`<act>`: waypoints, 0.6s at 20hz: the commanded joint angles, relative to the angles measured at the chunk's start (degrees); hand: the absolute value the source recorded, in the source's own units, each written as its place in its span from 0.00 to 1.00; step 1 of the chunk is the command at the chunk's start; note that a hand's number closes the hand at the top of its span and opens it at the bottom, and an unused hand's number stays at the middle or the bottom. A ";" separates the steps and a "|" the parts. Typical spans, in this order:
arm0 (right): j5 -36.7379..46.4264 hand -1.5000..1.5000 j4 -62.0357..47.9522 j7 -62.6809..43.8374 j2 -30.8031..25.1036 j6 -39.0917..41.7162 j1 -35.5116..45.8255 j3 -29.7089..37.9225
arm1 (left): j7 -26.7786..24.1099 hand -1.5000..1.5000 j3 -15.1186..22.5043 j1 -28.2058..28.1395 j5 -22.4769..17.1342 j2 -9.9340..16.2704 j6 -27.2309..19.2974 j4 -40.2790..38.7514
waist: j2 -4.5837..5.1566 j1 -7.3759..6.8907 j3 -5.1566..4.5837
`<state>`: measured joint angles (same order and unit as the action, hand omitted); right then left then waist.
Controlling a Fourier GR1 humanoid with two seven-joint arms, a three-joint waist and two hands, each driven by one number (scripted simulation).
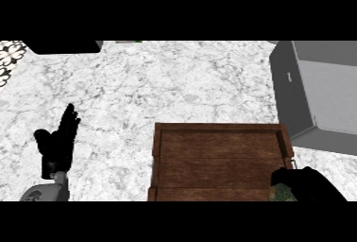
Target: Pick the squash from the tray and place it in the cardboard box
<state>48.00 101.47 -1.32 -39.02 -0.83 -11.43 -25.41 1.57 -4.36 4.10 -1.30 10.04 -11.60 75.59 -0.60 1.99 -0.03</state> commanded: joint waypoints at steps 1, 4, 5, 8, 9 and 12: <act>-1.66 1.00 11.41 5.42 -7.95 -5.11 -11.30 4.84 | 0.83 0.50 1.29 -1.70 0.68 -0.23 0.32 2.82 | 0.16 -0.30 0.02; -9.89 1.00 20.33 6.35 -11.94 -2.60 -14.03 13.19 | -0.88 0.50 1.02 -2.88 0.52 -1.06 0.04 2.09 | 0.18 -0.28 -0.02; -12.45 1.00 22.81 7.77 -13.51 -3.54 -16.21 16.56 | -0.43 0.50 0.98 -3.59 0.79 -0.73 -0.24 2.68 | 0.00 0.37 -0.03; -20.70 1.00 26.80 10.24 -13.81 -3.68 -21.04 24.78 | 2.07 0.50 1.73 -1.69 2.18 -2.31 -3.29 4.00 | -0.09 1.04 0.02; -23.28 1.00 30.75 8.22 -13.44 -2.29 -21.61 26.96 | 1.07 0.50 0.53 -1.41 0.88 -0.88 -1.08 2.09 | -0.02 1.16 -0.05; -30.42 1.00 33.18 7.21 -13.83 0.91 -21.82 37.38 | 2.38 0.50 0.31 -2.12 -0.08 1.00 1.34 4.51 | 0.06 0.02 -0.02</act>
<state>25.91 128.86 6.36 -51.88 -2.37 -30.34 1.77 2.19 -3.92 2.71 -0.65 9.68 -11.86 77.59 -0.51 2.46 -0.07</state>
